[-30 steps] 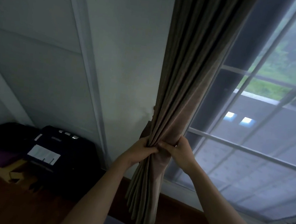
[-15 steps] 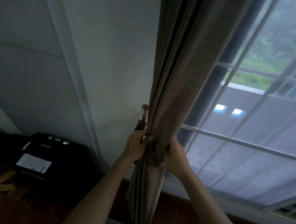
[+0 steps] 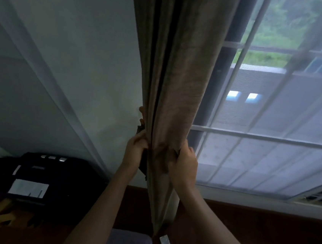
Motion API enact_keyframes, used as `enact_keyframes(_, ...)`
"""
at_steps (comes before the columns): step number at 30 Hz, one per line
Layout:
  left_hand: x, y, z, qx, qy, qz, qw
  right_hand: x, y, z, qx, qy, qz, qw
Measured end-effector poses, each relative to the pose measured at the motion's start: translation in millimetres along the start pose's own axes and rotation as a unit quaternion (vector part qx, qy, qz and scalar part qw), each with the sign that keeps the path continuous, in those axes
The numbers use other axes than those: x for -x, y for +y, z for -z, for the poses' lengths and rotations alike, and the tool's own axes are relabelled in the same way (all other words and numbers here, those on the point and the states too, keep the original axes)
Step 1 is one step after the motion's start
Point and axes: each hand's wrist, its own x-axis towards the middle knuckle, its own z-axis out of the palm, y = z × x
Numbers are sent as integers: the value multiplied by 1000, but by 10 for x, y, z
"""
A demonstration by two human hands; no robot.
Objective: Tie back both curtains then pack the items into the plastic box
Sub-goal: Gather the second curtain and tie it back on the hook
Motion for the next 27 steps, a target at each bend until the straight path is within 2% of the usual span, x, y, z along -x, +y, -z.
enact_keyframes(2,-102,-78,120,26,98,14,995,-20,-15,-28,5,0,-2,1000)
enact_keyframes(4,-281,-247,255,-94,134,18,986,-49,-44,-43,8,-5,1,1000)
enact_keyframes(7,-624,-513,356,-209,72,75,972,-123,-60,-17,19,14,2,1000)
enact_keyframes(11,-904,-754,370,-310,-25,58,949,-185,-51,80,37,12,20,999)
enact_keyframes(15,-665,-865,348,-251,-10,108,962,-195,23,159,71,15,28,997)
enact_keyframes(17,-398,-832,385,-207,14,99,973,-171,25,181,78,9,23,997)
enact_keyframes(20,99,-638,473,-79,1,109,991,-149,10,162,86,-6,25,996)
enact_keyframes(24,521,-351,520,75,-38,167,982,-124,-51,84,86,-33,28,995)
enact_keyframes(27,654,-221,353,113,-56,187,974,-98,-130,57,69,-39,19,997)
